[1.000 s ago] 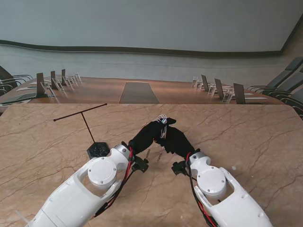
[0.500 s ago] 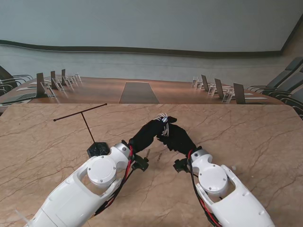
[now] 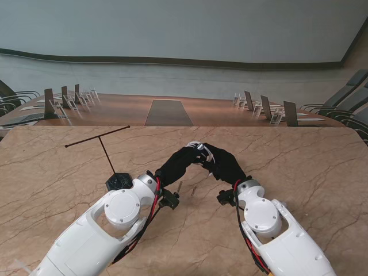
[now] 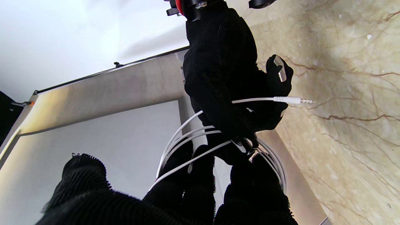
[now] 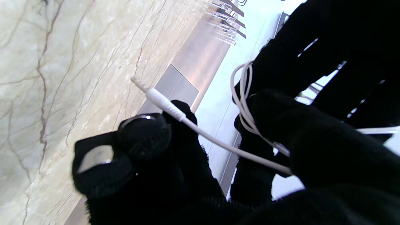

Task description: Take the wired earphone off the rack, coil the cable and place them on the table

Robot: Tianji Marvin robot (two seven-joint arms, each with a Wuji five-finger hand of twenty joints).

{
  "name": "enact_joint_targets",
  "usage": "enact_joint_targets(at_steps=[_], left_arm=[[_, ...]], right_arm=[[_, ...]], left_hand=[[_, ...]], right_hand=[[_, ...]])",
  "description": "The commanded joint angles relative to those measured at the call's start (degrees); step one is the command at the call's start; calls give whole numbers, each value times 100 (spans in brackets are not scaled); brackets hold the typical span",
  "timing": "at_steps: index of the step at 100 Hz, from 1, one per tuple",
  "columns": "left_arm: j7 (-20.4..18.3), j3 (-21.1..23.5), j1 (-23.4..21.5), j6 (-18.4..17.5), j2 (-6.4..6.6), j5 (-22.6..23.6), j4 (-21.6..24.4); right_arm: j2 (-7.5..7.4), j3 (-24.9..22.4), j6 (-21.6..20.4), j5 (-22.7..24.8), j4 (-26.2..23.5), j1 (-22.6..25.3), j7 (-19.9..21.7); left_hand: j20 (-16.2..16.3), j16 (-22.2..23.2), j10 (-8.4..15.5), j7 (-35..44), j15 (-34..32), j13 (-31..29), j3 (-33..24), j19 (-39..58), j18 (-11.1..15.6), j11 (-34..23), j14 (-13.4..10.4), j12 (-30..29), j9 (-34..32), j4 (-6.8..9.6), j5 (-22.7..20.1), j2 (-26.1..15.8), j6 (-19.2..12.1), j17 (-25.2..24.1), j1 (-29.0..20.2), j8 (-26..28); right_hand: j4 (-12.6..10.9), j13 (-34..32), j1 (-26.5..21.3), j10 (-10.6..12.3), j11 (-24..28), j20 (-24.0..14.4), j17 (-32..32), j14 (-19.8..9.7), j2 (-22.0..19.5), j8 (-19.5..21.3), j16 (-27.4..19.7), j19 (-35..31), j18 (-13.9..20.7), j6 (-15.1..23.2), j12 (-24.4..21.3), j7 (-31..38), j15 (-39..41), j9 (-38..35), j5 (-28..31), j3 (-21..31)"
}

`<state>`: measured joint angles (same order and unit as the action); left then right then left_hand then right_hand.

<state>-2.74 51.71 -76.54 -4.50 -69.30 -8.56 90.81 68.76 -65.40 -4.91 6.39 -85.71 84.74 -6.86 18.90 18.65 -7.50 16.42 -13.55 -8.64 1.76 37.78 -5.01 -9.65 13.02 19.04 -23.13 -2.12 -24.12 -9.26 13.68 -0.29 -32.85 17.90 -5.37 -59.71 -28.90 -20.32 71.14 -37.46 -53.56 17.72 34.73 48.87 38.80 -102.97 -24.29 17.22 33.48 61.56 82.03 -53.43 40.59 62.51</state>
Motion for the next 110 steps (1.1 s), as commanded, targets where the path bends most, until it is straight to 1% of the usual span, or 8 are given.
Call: enact_joint_targets(at_steps=[1, 2, 23, 31, 44, 71, 78, 110], left_arm=[[-60, -18, -89, 49, 19, 12, 40], [-62, -18, -91, 54, 20, 14, 42], [-101, -14, -114, 265, 44, 140, 77], [-93, -24, -110, 313, 41, 175, 52], [67, -49, -105, 177, -16, 98, 7], [116, -87, -61, 107, -46, 3, 38], [129, -102, -39, 95, -60, -48, 38], [364, -131, 3, -54, -138, -133, 82]], right_arm=[[10, -47, 43, -17, 23, -16, -77], [10, -47, 46, -14, 24, -18, -79], [10, -100, -10, -1, -12, -13, -113], [8, -137, -50, 23, -72, 16, -141], [-1, -167, -11, 120, -130, 59, -169], [13, 21, 96, -25, -127, 88, -107], [8, 97, 99, -50, -152, 81, -61], [-24, 293, 252, -37, -208, 112, 101]], left_hand=[[252, 611, -446, 176, -780, -510, 12, 429, -6, -378, 285, 267, -324, -23, -154, -4, -266, 119, -67, 82], [278, 691, -476, 177, -825, -526, 15, 482, -64, -401, 317, 320, -363, -25, -168, 2, -259, 123, -71, 92], [374, 988, -531, 161, -953, -562, 13, 628, -212, -467, 390, 543, -472, -24, -231, -6, -274, 99, -95, 131], [389, 1040, -500, 153, -941, -496, 1, 610, -160, -450, 337, 587, -414, -20, -209, 0, -292, 33, -134, 146], [221, 942, -346, 150, -626, -264, 10, 195, 158, -330, 70, 598, -99, -21, -111, -6, -312, -120, -170, 198], [74, 714, -299, 183, -429, -206, 14, 4, 270, -292, -37, 427, -15, -22, -80, -1, -289, -200, -161, 180], [-3, 616, -252, 178, -340, -141, 8, -115, 335, -268, -129, 363, 80, -20, -54, -9, -301, -208, -160, 164], [-205, 484, -201, 262, -267, -76, 4, -481, 416, -333, -238, 288, 131, -23, -75, 13, -304, -152, -199, 160]], right_hand=[[-564, -196, -303, -196, 285, 191, -446, 709, -311, 531, 13, -863, 653, 579, 73, 819, 648, -149, 446, 651], [-567, -197, -297, -196, 285, 196, -448, 711, -317, 534, 12, -865, 651, 578, 73, 819, 649, -150, 447, 653], [-631, -210, -270, -186, 286, 246, -470, 710, -295, 557, -6, -886, 638, 564, 66, 813, 663, -176, 493, 705], [-686, -241, -238, -180, 292, 268, -507, 706, -245, 566, -13, -910, 635, 548, 64, 811, 681, -219, 539, 768], [-762, -285, -178, -145, 299, 317, -587, 692, -186, 588, -36, -954, 670, 556, 62, 809, 704, -284, 604, 875], [-831, -291, -192, -140, 287, 380, -596, 693, -182, 614, -64, -975, 658, 480, 56, 827, 718, -303, 666, 926], [-830, -304, -182, -106, 291, 410, -614, 650, -198, 619, -77, -990, 697, 508, 62, 824, 729, -308, 654, 921], [-913, -367, -142, -110, 303, 489, -693, 636, -141, 611, -108, -1050, 735, 512, 70, 834, 775, -362, 699, 988]])
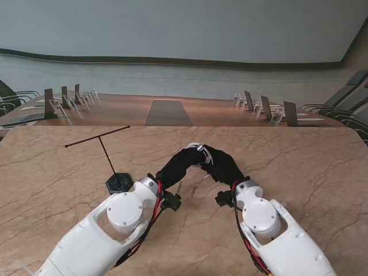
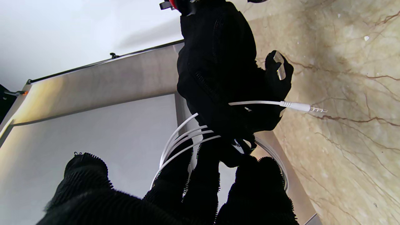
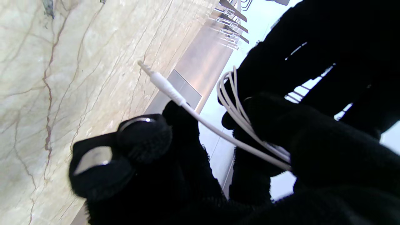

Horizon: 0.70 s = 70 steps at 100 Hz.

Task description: Take the wired earphone off the rack, coil the cable and place them on the table

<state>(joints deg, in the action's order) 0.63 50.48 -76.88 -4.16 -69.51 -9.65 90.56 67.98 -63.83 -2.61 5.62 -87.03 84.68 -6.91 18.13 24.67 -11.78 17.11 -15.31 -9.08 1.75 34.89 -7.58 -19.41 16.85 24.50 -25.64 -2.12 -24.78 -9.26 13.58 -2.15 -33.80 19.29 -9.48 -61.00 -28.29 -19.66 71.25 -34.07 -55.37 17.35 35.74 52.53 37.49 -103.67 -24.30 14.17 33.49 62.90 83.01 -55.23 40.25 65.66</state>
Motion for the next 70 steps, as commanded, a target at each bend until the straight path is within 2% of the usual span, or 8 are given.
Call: enact_joint_targets(at_steps=[1, 26, 42, 61, 70], left_arm=[[26, -7, 38, -93, -117, -28, 108], [10, 8, 21, -141, -113, -93, 153], [-52, 49, -29, -119, -83, -102, 213], [-147, 102, -90, 29, -38, -33, 256], [-217, 119, -107, 86, -15, -10, 247]], right_arm=[[53, 138, 29, 44, -78, 122, 109], [50, 179, 162, 120, -18, 157, 113], [86, 173, 180, 141, 125, 95, -12], [84, 1, 39, 221, 111, 82, -101], [65, -112, -33, 270, 46, 106, -94]], left_hand=[[-127, -119, 229, 191, -89, -27, 5, -194, 675, 643, -629, -260, 386, -24, -3, 10, -296, 30, -102, 19], [-91, -115, 227, 219, -116, -54, 0, -132, 662, 614, -599, -260, 368, -22, 4, 11, -292, 35, -127, 15], [285, -79, 188, 234, -245, -105, 7, 593, 349, 594, -491, -251, 339, -22, 12, 1, -306, 138, -122, 4], [428, 16, 116, 200, -401, -198, 6, 828, 263, 589, -341, -230, 239, -21, -39, 2, -263, 235, -126, -12], [432, 24, 111, 183, -408, -197, 8, 817, 266, 586, -343, -221, 226, -21, -36, -4, -254, 220, -122, -17]], right_hand=[[-503, -237, -204, -176, 290, 151, -512, 673, -244, 244, 22, -981, 735, 817, 69, 699, 677, -179, 735, 675], [-535, -261, -205, -194, 293, 189, -548, 688, -220, 232, 4, -1004, 712, 808, 63, 702, 692, -209, 758, 684], [-531, -257, -226, -213, 287, 222, -548, 723, -223, 226, -13, -1012, 688, 790, 51, 707, 693, -199, 764, 670], [-528, -257, -219, -213, 290, 240, -548, 721, -212, 216, -21, -1016, 677, 789, 43, 703, 696, -202, 765, 670], [-527, -257, -216, -212, 293, 247, -548, 719, -213, 214, -24, -1018, 676, 799, 41, 699, 698, -209, 753, 674]])
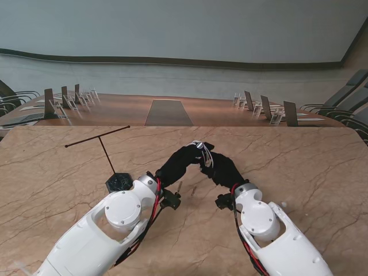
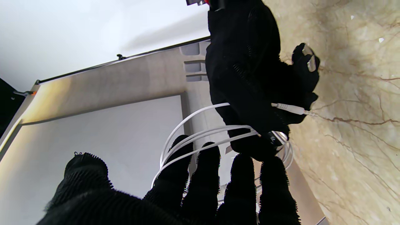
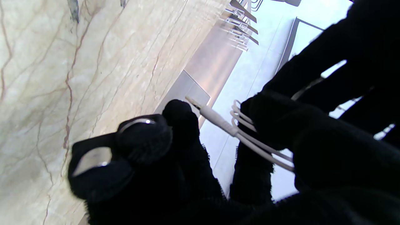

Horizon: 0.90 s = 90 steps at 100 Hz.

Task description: Take the wired earphone off the rack, coil the cable and place them on the table

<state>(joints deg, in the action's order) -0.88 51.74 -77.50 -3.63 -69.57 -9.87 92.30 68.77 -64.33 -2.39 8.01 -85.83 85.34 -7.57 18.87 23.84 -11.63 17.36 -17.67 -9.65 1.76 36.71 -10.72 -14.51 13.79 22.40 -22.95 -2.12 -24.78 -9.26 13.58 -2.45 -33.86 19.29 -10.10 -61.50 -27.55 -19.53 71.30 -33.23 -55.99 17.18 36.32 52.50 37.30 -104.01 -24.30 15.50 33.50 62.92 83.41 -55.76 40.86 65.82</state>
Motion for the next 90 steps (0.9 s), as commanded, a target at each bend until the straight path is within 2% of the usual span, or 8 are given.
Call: enact_joint_targets(at_steps=[1, 43, 72, 85, 90], left_arm=[[-67, -6, -46, 40, -8, 20, 72], [-239, 38, -89, 377, 67, 295, 1], [-399, 29, -72, 639, 123, 453, 20], [-448, 44, -86, 824, 159, 640, 87], [-452, 49, -88, 887, 167, 700, 104]], right_arm=[[-13, -72, -64, 38, -76, 40, -32], [-45, -343, -245, 98, -278, 176, -56], [-89, -493, -255, 252, -600, 343, -31], [-98, -589, -312, 322, -669, 378, -56], [-102, -625, -335, 354, -694, 400, -72]], left_hand=[[360, 111, 82, 159, -178, -149, 6, 640, 568, 92, -21, -8, -59, -20, -46, -1, -249, 258, -120, -16], [500, 369, -44, 94, -402, -265, 15, 748, 411, 45, 161, 157, -267, -19, -165, -18, -217, 252, -107, 6], [604, 510, -103, 84, -495, -279, 17, 810, 356, 35, 241, 261, -332, -20, -270, -38, -170, 264, -108, 58], [933, 872, -239, 150, -845, -351, 17, 1154, 151, -98, 470, 523, -480, -16, -331, -40, -168, 305, -110, 230], [1179, 1140, -332, 239, -1123, -411, 14, 1441, -29, -230, 670, 725, -620, -18, -399, -17, -166, 330, -146, 330]], right_hand=[[-468, -209, -293, -225, 289, 163, -488, 734, -269, 217, -6, -985, 676, 668, 40, 697, 659, -159, 695, 662], [-470, -218, -261, -219, 255, 188, -511, 745, -233, 200, -24, -1000, 647, 670, 6, 684, 664, -156, 716, 693], [-553, -57, -163, -303, 225, 223, -367, 716, 20, 21, -45, -923, 698, 654, -53, 588, 568, 77, 864, 933], [-606, -45, -141, -300, 232, 221, -355, 733, 40, -12, -36, -916, 706, 579, -83, 631, 556, 54, 923, 1033], [-651, -57, -127, -282, 224, 219, -352, 754, 82, -34, -30, -914, 703, 558, -105, 642, 559, -3, 965, 1087]])
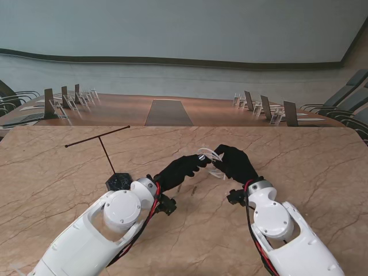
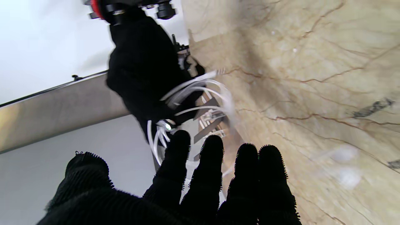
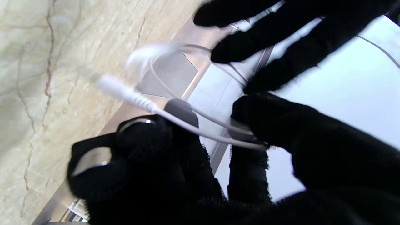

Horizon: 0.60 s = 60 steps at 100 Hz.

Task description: Take the wired earphone off the rack, coil the cable and place them on the table

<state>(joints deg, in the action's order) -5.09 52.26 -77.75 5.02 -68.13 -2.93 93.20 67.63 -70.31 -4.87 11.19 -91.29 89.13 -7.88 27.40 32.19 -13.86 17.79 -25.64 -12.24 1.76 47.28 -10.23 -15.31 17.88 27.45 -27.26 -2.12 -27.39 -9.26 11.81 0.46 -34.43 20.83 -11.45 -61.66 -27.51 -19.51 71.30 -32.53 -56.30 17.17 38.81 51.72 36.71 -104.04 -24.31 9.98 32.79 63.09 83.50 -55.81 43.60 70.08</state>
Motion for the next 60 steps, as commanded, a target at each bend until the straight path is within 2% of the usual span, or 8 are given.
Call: enact_joint_targets(at_steps=[1, 10, 29, 40, 47, 60], left_arm=[[-32, -1, -64, 39, 25, 19, 20], [-55, -2, -56, 98, 38, 94, 33], [-141, -52, -15, 42, 53, 52, 26], [-220, -18, -44, 39, 88, 90, 65], [-226, 47, -97, 25, 116, 204, 100], [-229, 264, -274, -46, 181, 466, 214]], right_arm=[[10, -37, -90, 40, -156, 28, -39], [-2, -103, -107, 43, -218, 83, -15], [-26, -79, -98, 19, -194, 41, 114], [-53, -40, -53, 32, -155, -48, 245], [-92, -46, -35, 121, -144, -112, 382], [-167, -90, -32, 335, -181, -186, 605]], left_hand=[[353, 335, -128, 208, -360, -173, 18, 414, -103, -167, 282, 243, -214, -19, -150, -14, 8, 41, -85, 188], [623, 694, -188, 415, -672, -198, 18, 645, -178, -326, 377, 586, -292, -20, -136, -23, 23, 10, -85, 374], [881, 966, -222, 884, -854, -346, 14, 837, -270, -465, 439, 908, -492, -19, -150, -13, -22, 16, -84, 731], [1140, 1238, -263, 1327, -1075, -470, 15, 1079, -371, -646, 513, 1192, -618, -17, -104, -15, -31, 30, -64, 1083], [1314, 1389, -311, 1516, -1244, -608, 16, 1294, -497, -774, 589, 1332, -774, -18, -153, 0, -21, 75, -79, 1217], [1515, 1625, -316, 1823, -1509, -740, -2, 1567, -546, -1037, 597, 1603, -876, -11, -108, 16, -55, 101, -179, 1417]], right_hand=[[-520, -42, -131, -282, 223, 149, -321, 756, -167, 42, 30, -911, 704, 1109, -36, 626, 551, 0, 692, 667], [-555, -43, -136, -283, 213, 143, -305, 785, -161, 18, 36, -903, 654, 1063, -49, 643, 547, -25, 725, 693], [-571, -43, -154, -285, 208, 135, -305, 787, -181, 3, 40, -896, 635, 1047, -53, 651, 545, -36, 739, 685], [-556, -25, -178, -307, 188, 131, -303, 791, -214, 1, 40, -893, 632, 1031, -52, 657, 534, 2, 732, 647], [-546, 98, -174, -342, 159, 131, -163, 766, -199, 0, 37, -821, 651, 1035, -17, 654, 469, 173, 719, 624], [-524, 385, -164, -424, 216, 56, 175, 685, -70, -58, 103, -655, 805, 1046, 30, 588, 313, 609, 803, 703]])
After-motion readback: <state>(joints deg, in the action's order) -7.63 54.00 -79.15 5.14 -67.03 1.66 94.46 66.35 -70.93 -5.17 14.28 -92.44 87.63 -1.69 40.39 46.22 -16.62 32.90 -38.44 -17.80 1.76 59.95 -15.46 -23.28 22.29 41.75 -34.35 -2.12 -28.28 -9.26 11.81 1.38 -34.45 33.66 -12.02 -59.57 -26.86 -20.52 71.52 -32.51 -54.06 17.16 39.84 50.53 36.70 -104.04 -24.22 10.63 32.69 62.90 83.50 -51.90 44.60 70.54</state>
